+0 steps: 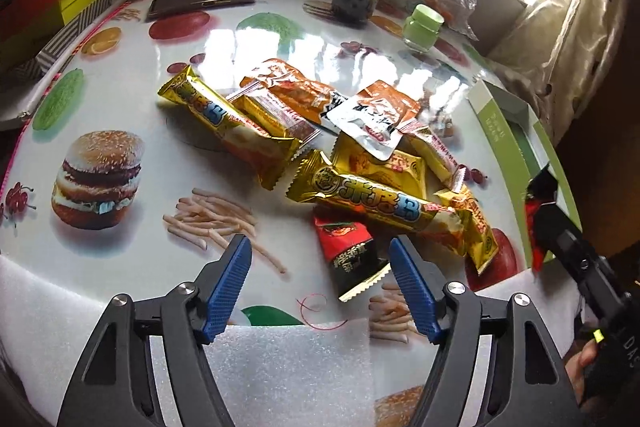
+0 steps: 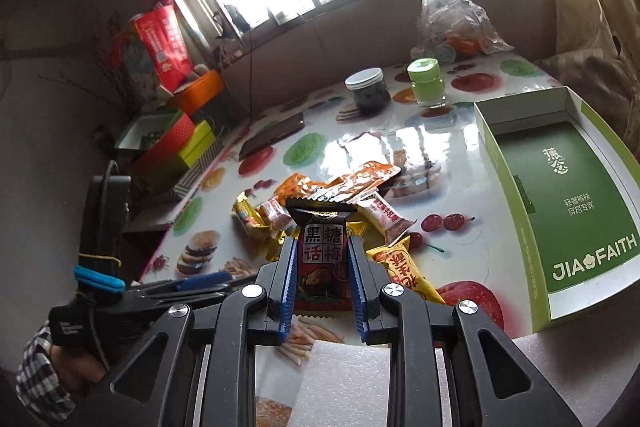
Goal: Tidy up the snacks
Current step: 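Grasp a red snack packet with the left gripper while the right gripper lifts its packet, then carry both held red packets over the green gift box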
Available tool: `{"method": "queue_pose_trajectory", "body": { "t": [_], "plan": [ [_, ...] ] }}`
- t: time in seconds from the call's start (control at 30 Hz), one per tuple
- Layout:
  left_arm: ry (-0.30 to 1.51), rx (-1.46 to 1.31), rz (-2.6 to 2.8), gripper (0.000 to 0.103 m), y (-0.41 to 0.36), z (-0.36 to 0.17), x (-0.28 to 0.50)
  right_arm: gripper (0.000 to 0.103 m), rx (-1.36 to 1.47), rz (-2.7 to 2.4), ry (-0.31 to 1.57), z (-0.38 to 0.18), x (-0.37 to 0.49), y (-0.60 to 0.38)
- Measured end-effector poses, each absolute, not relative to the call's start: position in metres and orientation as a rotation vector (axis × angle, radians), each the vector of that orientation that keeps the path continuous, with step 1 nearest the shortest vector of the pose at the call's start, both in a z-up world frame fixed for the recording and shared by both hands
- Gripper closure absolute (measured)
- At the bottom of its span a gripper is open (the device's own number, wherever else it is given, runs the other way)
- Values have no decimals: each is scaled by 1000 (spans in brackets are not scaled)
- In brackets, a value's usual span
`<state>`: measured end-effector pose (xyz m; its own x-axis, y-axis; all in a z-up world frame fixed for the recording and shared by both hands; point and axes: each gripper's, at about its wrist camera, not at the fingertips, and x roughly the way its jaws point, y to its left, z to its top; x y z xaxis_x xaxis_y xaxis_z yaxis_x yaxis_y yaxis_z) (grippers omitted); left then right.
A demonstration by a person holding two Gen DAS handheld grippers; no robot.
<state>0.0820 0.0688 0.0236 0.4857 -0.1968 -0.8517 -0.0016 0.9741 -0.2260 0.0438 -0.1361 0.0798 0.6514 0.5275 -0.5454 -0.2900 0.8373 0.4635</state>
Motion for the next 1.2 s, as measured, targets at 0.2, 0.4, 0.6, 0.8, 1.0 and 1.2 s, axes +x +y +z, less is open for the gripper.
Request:
{"method": "queue_pose_trajectory", "body": {
  "t": [0.2, 0.4, 0.6, 0.8, 1.0, 1.2],
  "plan": [
    [1077, -179, -134, 31, 62, 15, 88, 80, 355, 435, 747, 75, 46, -137],
    [1071, -114, -127, 42, 53, 12, 96, 80, 303, 370, 768, 73, 37, -141],
    [1054, -82, -110, 64, 52, 12, 97, 80, 292, 317, 769, 74, 17, -152],
    [1029, -93, -95, 71, 61, 12, 92, 80, 285, 279, 758, 79, -4, -158],
    [984, -88, -90, 72, 68, 24, 71, 80, 291, 270, 757, 82, -14, -161],
    [945, -88, -126, 72, 60, 46, 56, 80, 267, 292, 742, 89, -14, -158]
  ]
}}
